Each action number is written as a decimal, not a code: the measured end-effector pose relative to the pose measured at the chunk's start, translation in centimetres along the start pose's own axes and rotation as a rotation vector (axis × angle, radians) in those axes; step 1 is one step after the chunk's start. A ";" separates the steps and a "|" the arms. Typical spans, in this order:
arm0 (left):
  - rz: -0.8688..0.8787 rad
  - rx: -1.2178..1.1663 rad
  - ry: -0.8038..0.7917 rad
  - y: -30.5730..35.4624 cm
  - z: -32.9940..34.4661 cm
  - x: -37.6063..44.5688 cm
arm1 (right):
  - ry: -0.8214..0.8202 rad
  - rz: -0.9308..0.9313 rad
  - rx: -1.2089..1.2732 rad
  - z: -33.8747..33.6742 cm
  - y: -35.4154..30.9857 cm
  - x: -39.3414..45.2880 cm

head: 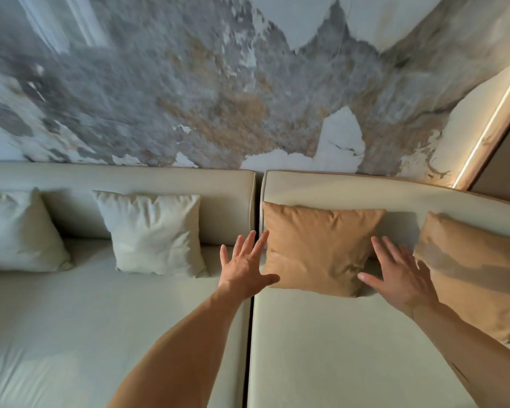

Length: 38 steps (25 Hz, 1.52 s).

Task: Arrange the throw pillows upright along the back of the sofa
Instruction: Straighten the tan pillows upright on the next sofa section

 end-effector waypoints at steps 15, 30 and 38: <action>-0.059 0.008 0.184 7.0 -5.7 -6.4 | 0.141 -0.013 -0.007 -8.1 7.2 -5.3; -0.015 -0.141 0.205 30.4 1.8 -9.2 | 0.169 0.100 0.007 -11.4 33.2 -14.6; 0.135 -0.156 0.111 35.4 4.8 -4.9 | 0.163 0.239 -0.001 -10.4 39.4 -17.8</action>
Point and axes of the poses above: each hand's wrist, its own x-axis towards the middle knuckle, its own z-axis out of the palm, y = z × x, the point moved 6 cm from there along x, towards the middle knuckle, and after that the axes turned 6 degrees about -z, right-handed, at the moved point
